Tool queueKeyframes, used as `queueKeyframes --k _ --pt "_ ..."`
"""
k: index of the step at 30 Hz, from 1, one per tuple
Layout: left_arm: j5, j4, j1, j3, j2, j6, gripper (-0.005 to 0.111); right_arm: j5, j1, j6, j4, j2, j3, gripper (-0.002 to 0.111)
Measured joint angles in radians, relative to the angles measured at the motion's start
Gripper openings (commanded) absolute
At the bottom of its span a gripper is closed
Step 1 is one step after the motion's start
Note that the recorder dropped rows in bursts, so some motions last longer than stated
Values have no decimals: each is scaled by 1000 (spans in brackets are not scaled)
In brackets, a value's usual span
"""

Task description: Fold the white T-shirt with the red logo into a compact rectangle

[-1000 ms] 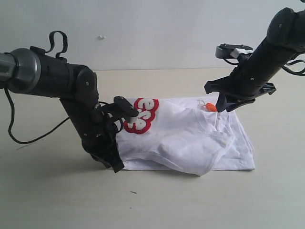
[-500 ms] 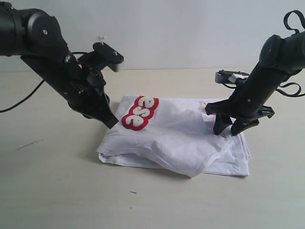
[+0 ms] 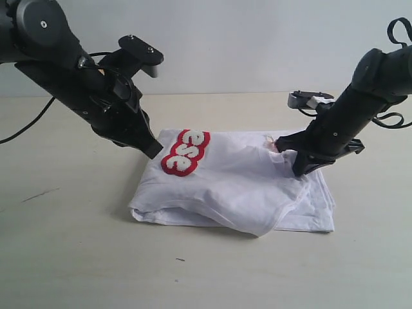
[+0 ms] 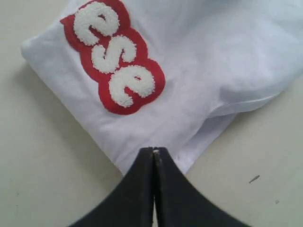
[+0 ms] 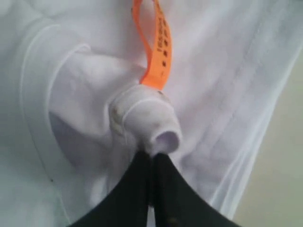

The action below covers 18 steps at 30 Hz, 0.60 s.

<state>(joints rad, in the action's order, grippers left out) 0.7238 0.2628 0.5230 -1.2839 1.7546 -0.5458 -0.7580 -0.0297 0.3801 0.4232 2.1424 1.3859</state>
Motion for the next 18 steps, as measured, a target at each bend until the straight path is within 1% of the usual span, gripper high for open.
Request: queueKeyframes --k 7,12,15,18 --pt "-2 0 0 0 0 0 0 43 0 38 -5 -74 0 0" --pt "-4 0 0 0 0 0 0 182 2 109 -7 -162 0 0" --pt "-7 0 0 0 0 0 0 256 2 115 -51 -195 0 0" --pt "-22 0 0 0 0 0 0 275 2 70 -131 -208 0 0"
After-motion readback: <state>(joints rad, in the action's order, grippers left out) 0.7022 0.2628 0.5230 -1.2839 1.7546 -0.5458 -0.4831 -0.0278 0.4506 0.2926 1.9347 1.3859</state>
